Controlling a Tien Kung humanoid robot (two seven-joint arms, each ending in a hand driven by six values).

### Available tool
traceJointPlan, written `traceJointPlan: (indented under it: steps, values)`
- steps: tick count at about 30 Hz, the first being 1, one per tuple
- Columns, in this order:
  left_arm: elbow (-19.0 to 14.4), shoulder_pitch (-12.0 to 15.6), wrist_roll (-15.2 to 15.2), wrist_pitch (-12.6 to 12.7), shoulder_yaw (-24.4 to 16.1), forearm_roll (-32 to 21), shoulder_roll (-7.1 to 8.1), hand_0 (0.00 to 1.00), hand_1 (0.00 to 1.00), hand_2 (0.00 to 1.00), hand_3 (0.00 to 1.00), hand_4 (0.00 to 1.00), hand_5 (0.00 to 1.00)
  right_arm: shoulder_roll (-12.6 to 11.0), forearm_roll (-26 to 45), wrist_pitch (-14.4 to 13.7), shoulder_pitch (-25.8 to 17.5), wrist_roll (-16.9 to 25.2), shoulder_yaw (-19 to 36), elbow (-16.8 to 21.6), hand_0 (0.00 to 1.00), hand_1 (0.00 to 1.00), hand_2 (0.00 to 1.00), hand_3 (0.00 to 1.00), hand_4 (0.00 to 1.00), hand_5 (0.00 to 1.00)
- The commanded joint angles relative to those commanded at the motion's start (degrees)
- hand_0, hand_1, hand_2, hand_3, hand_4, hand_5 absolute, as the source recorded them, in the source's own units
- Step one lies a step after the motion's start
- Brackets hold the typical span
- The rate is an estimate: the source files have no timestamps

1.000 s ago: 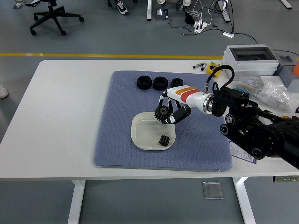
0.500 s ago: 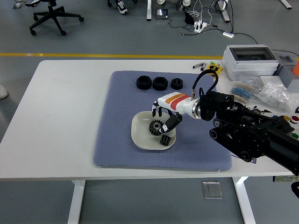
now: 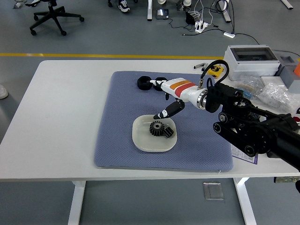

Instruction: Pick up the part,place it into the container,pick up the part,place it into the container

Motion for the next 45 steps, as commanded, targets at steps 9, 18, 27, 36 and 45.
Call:
traceJointPlan:
  steps: [9, 18, 27, 36, 45]
  values:
    - [0.0, 0.0, 0.0, 0.0, -0.9, 0.8, -0.02, 0.866, 0.867, 0.885, 0.608, 0.536, 0.671, -2.6, 4.1, -2.8, 0.2, 0.2, 3.7, 2.0, 0.318, 0.492, 0.834, 0.960, 0.998, 0.496]
    - [0.0, 0.0, -0.1, 0.0, -1.0, 0.7, 0.25, 0.866, 0.868, 0.884, 0.608, 0.536, 0.670, -5.5, 10.4, -4.0, 0.5, -0.8, 7.0, 3.2, 0.391, 0.538, 0.804, 0.891, 0.998, 0.470]
    - [0.0, -0.4, -0.5, -0.2, -1.7, 0.8, 0.40, 0.866, 0.868, 0.884, 0.608, 0.536, 0.670, -13.0, 31.4, -5.0, -3.5, -1.5, 10.5, 11.2, 0.492, 0.605, 0.808, 0.879, 0.998, 0.473]
    - [0.0, -0.9, 0.2, -0.8, -6.1, 6.9, -0.09, 0.864, 0.865, 0.886, 0.607, 0.534, 0.671, -20.0, 53.0, -4.1, -12.4, -2.7, 20.9, 23.0, 0.627, 0.687, 0.827, 0.876, 0.998, 0.503]
    - [0.0, -0.4, 1.3, -1.3, -9.8, 13.1, -0.50, 0.856, 0.855, 0.882, 0.603, 0.531, 0.681, -24.4, 74.2, -0.8, -23.3, -7.6, 36.7, 30.5, 0.621, 0.686, 0.797, 0.863, 0.998, 0.567]
